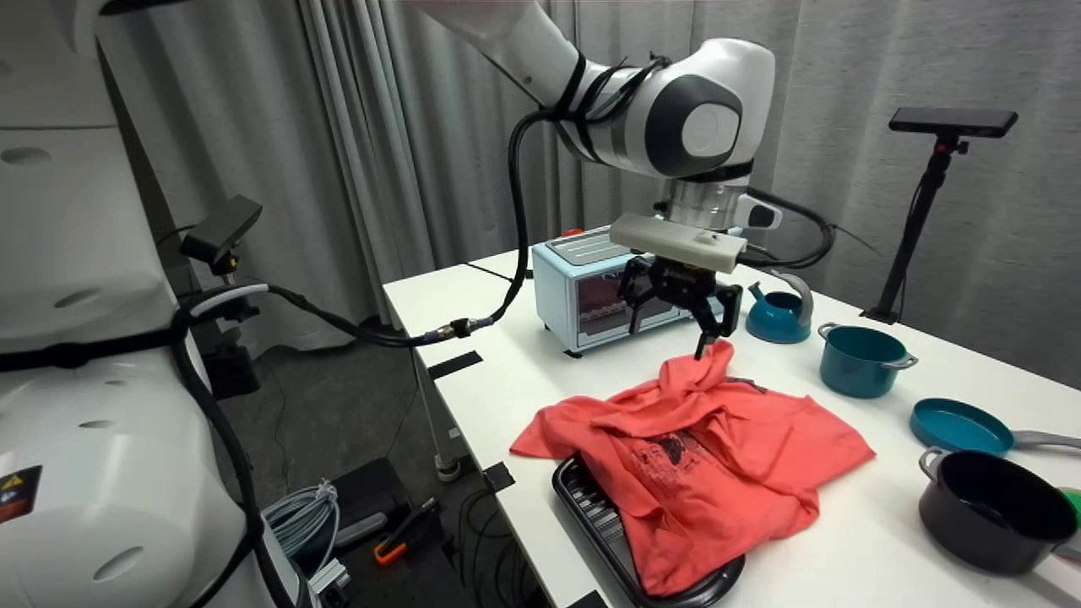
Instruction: Unfold the peach cloth on the table.
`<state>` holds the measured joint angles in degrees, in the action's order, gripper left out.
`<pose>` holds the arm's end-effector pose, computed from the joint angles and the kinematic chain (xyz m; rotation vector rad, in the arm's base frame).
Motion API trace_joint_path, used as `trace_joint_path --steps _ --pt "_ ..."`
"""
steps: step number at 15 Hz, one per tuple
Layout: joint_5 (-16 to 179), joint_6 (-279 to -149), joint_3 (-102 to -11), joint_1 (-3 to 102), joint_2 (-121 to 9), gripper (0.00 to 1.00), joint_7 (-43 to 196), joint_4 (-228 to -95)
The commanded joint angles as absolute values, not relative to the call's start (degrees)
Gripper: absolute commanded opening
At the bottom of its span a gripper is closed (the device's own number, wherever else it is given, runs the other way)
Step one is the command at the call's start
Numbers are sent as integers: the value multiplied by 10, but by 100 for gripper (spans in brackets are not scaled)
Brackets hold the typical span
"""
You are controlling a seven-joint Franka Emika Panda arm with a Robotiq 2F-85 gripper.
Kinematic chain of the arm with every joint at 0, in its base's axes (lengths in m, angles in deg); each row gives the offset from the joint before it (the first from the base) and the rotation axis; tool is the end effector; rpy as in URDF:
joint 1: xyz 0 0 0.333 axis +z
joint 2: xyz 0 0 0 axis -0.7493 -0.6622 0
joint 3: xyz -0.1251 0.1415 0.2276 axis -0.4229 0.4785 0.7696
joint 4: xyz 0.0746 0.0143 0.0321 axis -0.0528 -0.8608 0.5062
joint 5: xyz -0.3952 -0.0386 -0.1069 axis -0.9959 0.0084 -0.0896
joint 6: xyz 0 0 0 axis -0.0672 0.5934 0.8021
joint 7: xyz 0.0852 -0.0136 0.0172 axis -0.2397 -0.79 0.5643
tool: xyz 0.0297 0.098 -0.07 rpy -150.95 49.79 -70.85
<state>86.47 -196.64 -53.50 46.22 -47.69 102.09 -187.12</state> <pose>0.5642 -0.0304 0.3083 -3.0400 -0.4313 0.2233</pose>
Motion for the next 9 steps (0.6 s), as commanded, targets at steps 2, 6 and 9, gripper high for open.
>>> trace_joint_path --steps 2,6,9 --pt "863 -1967 -557 440 -443 100 1004 -1857" --pt "884 -1965 -572 425 -429 100 1007 -1845" --pt "887 -1978 -579 420 -418 100 998 -1849"
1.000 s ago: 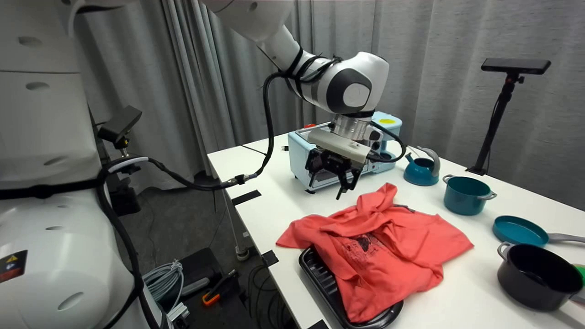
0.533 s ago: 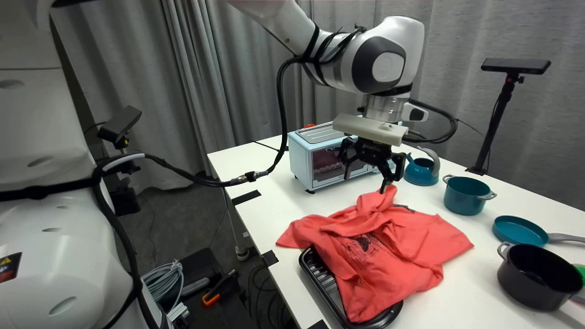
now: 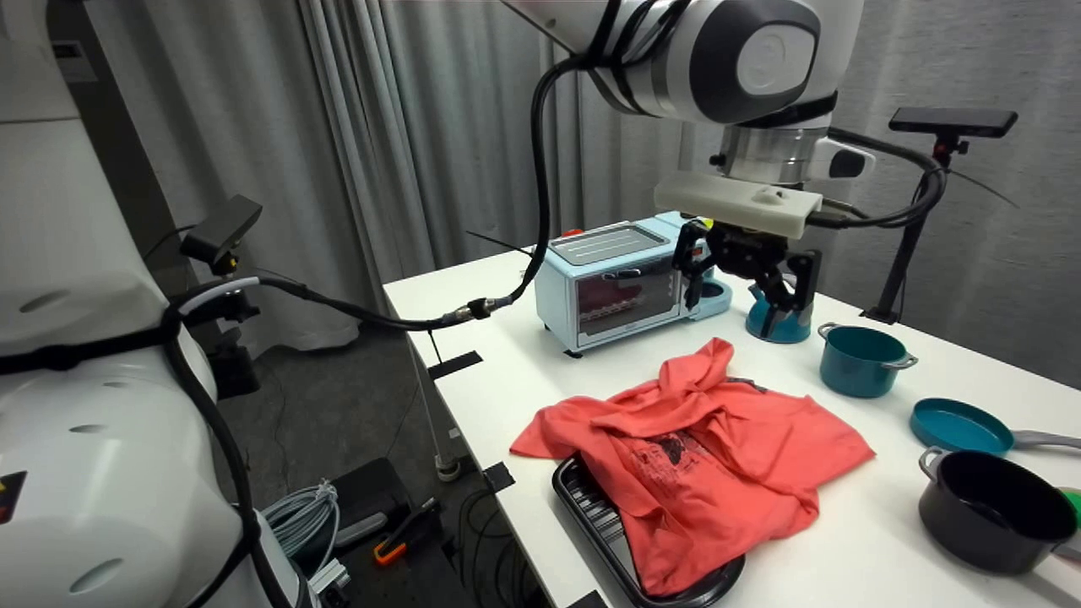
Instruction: Unfold the peach cloth on the table.
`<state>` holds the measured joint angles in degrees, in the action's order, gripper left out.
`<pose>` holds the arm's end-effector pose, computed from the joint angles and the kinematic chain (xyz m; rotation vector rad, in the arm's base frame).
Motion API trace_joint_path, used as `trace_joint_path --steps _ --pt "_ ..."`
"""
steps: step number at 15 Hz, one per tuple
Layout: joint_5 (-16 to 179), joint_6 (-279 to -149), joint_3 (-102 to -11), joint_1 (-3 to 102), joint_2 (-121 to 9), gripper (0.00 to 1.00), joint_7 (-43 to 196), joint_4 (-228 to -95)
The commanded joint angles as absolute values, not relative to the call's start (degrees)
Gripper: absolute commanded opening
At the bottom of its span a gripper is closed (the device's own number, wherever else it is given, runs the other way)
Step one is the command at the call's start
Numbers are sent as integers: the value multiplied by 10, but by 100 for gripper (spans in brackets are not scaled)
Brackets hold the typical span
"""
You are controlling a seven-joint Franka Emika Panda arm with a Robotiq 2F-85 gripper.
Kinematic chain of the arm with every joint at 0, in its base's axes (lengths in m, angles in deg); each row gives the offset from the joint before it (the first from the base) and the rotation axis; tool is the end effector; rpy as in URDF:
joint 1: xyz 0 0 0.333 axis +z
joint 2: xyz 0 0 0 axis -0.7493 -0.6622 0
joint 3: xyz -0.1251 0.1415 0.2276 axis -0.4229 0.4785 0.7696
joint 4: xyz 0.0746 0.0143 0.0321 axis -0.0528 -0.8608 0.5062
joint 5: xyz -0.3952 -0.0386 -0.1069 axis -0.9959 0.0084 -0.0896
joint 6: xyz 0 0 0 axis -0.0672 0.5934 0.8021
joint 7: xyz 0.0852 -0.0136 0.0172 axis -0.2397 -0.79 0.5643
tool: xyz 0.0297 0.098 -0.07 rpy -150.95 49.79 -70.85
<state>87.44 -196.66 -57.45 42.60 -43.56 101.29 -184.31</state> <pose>0.5686 -0.1056 0.3723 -3.0834 -0.2008 0.0315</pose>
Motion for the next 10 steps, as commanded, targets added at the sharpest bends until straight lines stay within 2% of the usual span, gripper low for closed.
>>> trace_joint_path --steps 1,10 --pt "893 -1978 -582 418 -414 100 999 -1852" --pt "884 -1969 -581 421 -426 100 1003 -1842"
